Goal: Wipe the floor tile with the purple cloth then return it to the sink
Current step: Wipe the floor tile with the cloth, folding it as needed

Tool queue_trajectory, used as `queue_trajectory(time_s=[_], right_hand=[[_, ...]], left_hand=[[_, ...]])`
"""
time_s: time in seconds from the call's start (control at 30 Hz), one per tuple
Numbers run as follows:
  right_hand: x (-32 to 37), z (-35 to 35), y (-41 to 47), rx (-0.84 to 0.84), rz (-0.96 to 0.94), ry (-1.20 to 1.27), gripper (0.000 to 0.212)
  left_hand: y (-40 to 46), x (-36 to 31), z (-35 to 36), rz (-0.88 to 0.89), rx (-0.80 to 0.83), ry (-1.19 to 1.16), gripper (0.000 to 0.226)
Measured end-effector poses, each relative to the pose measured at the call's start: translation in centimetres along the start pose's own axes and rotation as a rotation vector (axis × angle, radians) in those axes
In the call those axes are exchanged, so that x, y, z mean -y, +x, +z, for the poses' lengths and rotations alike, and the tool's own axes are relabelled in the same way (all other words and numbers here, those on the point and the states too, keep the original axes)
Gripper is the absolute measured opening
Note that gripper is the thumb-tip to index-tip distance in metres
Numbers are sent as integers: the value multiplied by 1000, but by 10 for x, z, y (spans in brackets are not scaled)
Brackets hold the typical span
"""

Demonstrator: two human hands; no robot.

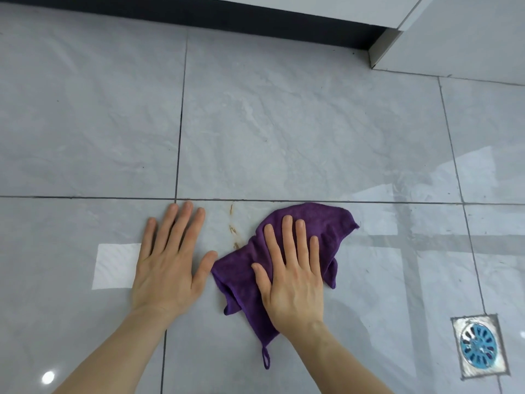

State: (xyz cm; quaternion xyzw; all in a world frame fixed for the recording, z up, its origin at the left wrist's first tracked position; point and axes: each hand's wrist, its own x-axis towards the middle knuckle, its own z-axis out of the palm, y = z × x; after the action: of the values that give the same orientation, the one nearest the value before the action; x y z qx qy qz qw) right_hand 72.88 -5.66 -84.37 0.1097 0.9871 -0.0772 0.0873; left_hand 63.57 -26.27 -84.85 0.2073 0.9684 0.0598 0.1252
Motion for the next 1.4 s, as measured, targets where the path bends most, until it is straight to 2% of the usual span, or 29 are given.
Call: queue_trajectory(time_s=[0.2, 0.33, 0.4, 0.47, 0.57, 0.63, 0.7, 0.77, 0.83, 0.97, 1.1, 1.4], right_hand=[[-6, -3, -8, -165, 22, 193, 42], [-5, -38, 6, -262, 211, 442, 30], [-3, -59, 15, -174, 281, 575, 23], [-1, -78, 21, -5, 316, 775, 23], [6, -91, 21, 224, 242, 917, 21], [13, -83, 18, 177, 217, 928, 10], [15, -71, 14, -12, 214, 863, 20], [30, -38, 31, -108, 86, 669, 26], [26, -25, 21, -184, -62, 438, 34], [23, -9, 14, -83, -287, 241, 60], [20, -4, 44, -21, -420, 89, 74], [28, -6, 76, -90, -527, 39, 69]], left_hand=[[-1, 0, 1, 0, -9, -1, 73], [-1, 0, 1, 0, -22, -15, 72], [-2, 0, 1, 0, -25, -20, 72], [-1, 0, 1, -2, -25, -23, 72], [-1, 0, 1, -6, -33, -41, 70], [-2, 2, 2, 0, -38, -50, 69], [-2, 1, 2, 2, -37, -44, 67], [9, 23, 10, -68, -8, -75, 66], [8, 20, 10, -59, -19, -84, 65], [9, 15, 8, -34, -36, -88, 65], [25, 9, 4, -44, -37, -111, 65], [15, 0, 5, -4, -60, -85, 62]])
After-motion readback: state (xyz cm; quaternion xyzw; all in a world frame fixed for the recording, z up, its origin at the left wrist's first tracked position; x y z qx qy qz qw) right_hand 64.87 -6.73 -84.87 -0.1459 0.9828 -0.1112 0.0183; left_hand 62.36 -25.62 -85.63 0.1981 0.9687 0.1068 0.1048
